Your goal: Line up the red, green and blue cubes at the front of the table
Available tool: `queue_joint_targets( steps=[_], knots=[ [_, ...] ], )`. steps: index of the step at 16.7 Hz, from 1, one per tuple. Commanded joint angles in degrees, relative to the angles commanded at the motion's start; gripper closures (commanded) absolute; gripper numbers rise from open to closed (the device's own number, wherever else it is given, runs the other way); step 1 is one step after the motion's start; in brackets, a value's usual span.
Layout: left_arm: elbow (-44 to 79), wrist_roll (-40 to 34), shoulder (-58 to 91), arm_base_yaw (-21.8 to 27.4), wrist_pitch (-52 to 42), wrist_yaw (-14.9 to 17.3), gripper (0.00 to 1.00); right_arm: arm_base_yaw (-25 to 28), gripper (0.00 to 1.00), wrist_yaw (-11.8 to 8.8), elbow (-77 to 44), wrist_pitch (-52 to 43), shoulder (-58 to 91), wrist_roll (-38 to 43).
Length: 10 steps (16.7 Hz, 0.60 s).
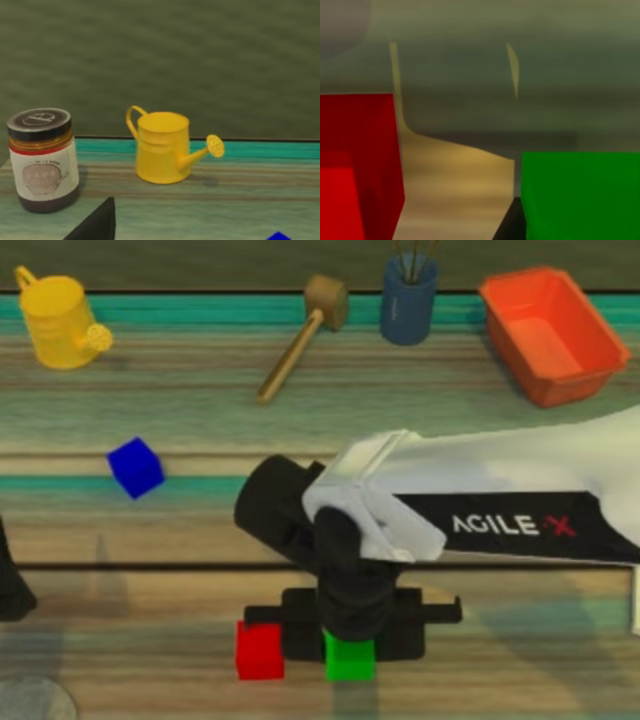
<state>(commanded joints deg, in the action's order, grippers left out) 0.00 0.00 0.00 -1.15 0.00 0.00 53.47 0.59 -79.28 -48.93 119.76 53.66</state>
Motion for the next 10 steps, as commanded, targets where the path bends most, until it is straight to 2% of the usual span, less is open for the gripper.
queue_joint_targets(
  steps=[7,10],
  knots=[
    [0.0,0.0,0.0,0.0,0.0,0.0,0.0,0.0,0.02,0.0,0.0,0.0,0.0,0.0],
    [0.0,0.0,0.0,0.0,0.0,0.0,0.0,0.0,0.0,0.0,0.0,0.0,0.0,0.0]
  ],
)
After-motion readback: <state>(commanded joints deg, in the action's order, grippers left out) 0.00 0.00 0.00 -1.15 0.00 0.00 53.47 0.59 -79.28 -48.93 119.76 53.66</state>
